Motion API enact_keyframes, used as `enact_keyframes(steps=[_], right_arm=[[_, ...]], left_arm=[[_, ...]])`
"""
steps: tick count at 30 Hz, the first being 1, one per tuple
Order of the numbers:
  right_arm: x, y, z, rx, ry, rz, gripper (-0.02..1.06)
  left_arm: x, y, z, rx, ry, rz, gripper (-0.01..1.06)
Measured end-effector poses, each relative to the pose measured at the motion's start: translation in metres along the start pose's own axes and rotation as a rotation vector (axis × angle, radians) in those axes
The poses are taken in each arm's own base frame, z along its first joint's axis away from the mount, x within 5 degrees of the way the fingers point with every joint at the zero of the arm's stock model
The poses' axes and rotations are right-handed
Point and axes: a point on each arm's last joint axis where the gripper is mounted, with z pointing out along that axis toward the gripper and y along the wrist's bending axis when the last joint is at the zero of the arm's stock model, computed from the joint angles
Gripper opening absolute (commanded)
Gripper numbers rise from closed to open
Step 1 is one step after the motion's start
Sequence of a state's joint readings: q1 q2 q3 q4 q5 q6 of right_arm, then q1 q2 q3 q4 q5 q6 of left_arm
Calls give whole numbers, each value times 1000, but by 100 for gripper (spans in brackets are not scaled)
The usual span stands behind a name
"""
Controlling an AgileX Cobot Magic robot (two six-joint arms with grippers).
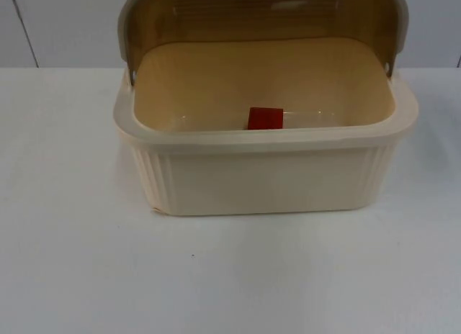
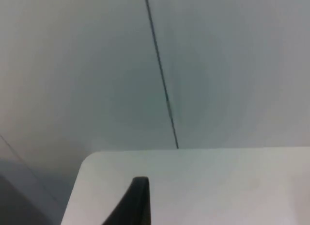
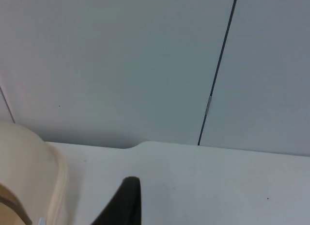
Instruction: Open the box lid with the left hand, place the block into the box with the right hand, then close the box lid with the left hand.
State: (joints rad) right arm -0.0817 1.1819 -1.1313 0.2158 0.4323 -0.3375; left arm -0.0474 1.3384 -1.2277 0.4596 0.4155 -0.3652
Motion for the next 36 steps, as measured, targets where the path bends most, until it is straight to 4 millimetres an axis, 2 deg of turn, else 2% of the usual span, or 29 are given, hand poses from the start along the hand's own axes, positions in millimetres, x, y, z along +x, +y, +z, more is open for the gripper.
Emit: enact_keyframes(steps=[8,13,17,18,21,24,25,29,30,32,36], right_arm=[[0,0,0,0,0,0,105],[0,0,0,0,0,0,105],[0,0,0,0,0,0,105],[0,0,0,0,0,0,105],[0,0,0,0,0,0,105],[0,0,0,0,0,0,105],[0,0,0,0,0,0,105],[0,0,0,0,0,0,105],[0,0,0,0,0,0,105],[0,0,0,0,0,0,105],[0,0,0,-1,0,2,105]], left_arm=[[-9,-7,7,66,-125,-5,105],[-21,-20,26,92,-169,150,105],[-46,-57,41,141,-188,364,105],[-46,-57,41,141,-188,364,105],[-65,-91,47,192,-229,527,105],[-70,-123,57,252,-251,690,105],[-70,-123,57,252,-251,690,105],[-60,-156,71,329,-265,872,105],[-60,-156,71,329,-265,872,105],[-51,-172,76,373,-278,986,105],[-44,-185,79,413,-294,1068,105]])
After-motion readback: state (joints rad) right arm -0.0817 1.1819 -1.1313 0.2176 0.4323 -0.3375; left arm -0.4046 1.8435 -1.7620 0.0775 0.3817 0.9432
